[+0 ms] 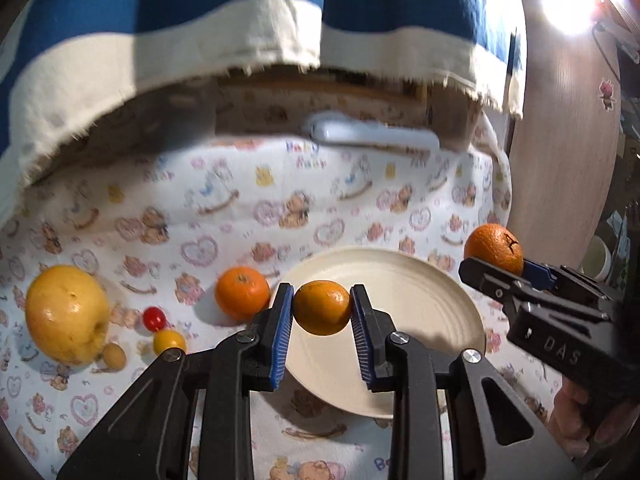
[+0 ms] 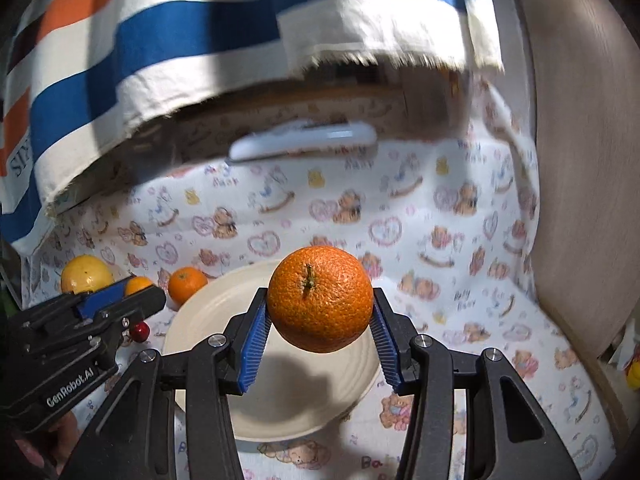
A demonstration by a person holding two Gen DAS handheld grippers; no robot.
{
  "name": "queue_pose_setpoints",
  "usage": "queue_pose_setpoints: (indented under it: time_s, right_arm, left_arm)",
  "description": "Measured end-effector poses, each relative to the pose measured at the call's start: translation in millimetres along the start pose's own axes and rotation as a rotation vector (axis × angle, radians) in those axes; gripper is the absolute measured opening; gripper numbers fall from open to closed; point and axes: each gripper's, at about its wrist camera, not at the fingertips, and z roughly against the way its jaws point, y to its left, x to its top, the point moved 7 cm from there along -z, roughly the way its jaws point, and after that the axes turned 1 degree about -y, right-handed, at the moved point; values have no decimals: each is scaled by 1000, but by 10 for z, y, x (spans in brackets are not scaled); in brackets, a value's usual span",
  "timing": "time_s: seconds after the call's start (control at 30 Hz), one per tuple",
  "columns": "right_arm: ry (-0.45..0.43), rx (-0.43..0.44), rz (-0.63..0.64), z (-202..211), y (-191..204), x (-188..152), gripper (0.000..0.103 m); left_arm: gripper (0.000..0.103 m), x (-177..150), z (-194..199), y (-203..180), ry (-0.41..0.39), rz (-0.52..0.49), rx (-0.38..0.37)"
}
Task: Organize fruits
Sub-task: 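Lift both held oranges and carry them over the white plate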
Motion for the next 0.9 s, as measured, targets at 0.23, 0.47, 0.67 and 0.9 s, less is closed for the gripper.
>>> queue_pose_setpoints:
  time_s: [0.23,0.47,0.67,0.9]
  right_arm:
    - [103,-46,-7,-170,-124,-94,50]
    - [172,3,-12,-240,-117,-172,50]
    - [249,-10,1,-346,-102,-271,50]
    - [257,-42,38,-350,-99,-292,50]
  left_arm:
    - [28,-115,-110,-89,70,-53,-22]
    - [28,-182,-222,-66,139,-29,-43]
    - [28,-247,-304,-21,190,-6,-53]
    - [28,-284,-340,-44,209,-39,-38]
